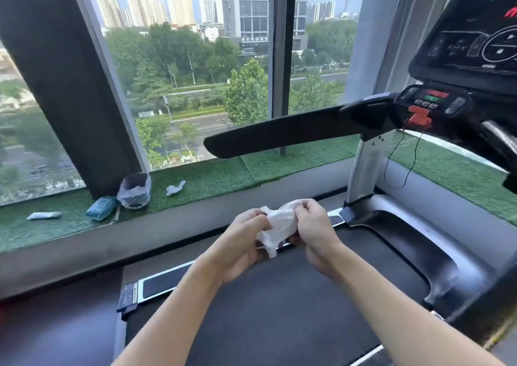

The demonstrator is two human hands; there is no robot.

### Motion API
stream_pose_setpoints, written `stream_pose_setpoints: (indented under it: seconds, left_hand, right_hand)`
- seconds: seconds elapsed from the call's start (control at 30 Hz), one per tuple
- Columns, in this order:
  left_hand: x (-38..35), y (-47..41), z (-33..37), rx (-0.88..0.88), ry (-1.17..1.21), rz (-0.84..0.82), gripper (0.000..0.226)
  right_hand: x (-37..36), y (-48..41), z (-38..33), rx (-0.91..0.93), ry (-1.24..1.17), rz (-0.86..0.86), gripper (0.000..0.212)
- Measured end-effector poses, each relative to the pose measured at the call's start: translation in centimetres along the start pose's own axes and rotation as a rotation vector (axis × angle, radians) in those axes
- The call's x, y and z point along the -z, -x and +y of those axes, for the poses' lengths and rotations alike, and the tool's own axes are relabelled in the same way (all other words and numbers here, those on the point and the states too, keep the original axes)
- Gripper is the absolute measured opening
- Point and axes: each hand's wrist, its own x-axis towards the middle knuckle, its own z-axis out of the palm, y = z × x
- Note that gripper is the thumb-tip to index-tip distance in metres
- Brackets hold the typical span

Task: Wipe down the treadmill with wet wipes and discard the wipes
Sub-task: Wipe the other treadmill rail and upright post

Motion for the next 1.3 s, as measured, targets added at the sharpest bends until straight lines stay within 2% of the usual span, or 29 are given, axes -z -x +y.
stream_pose_setpoints:
  seconds: [0.17, 0.37, 0.5, 0.63, 0.73, 0.87, 0.97, 1.03, 1.13, 1.23, 1.3]
  left_hand:
    - [0.4, -7.8, 2.4, -0.095, -0.210, -0.102, 0.025]
    - [0.1, -19.6, 7.5, -0.095, -0.145, -0.192, 0.017]
    - [-3.2, -24.9, 11.0, -0.073, -0.216, -0.283, 0.010]
    - [-8.1, -27.7, 12.7, -0.079, -0.283, -0.356, 0.019]
    - [-13.9, -29.2, 12.8, -0.041, -0.289, -0.500, 0.029]
    - [-22.1, -30.8, 9.8, 0.065, -0.375, -0.567, 0.024]
    - [-27.2, -31.6, 6.8, 0.126, -0.408, -0.635, 0.028]
    - [-30.0, -32.3, 4.4, 0.130, -0.405, -0.688, 0.019]
    - [-33.8, -34.4, -0.6, 0.170, -0.417, -0.664, 0.026]
    - [-37.6, -36.5, -6.2, 0.175, -0.484, -0.633, 0.022]
    - [-40.3, -37.1, -9.0, 0.132, -0.515, -0.686, 0.034]
  right_hand:
    - [0.4, -6.3, -1.6, -0.035, -0.064, 0.145, 0.019]
    - [1.7, -14.4, -5.6, -0.056, -0.114, 0.429, 0.025]
    - [4.3, -16.6, -9.0, -0.138, -0.110, 0.548, 0.023]
    - [8.4, -15.5, -11.9, -0.187, -0.138, 0.699, 0.015]
    - [13.4, -13.0, -12.4, -0.257, 0.015, 0.851, 0.017]
    - [21.0, -9.4, -11.9, -0.350, 0.327, 1.020, 0.019]
    - [26.8, -8.3, -10.5, -0.395, 0.600, 1.061, 0.027]
    - [30.6, -8.6, -8.8, -0.422, 0.758, 1.078, 0.037]
    - [35.1, -9.2, -6.3, -0.450, 0.866, 1.055, 0.048]
    - [38.5, -9.8, -4.6, -0.452, 0.923, 1.025, 0.052]
    - [39.8, -10.0, -3.2, -0.447, 1.028, 1.017, 0.054]
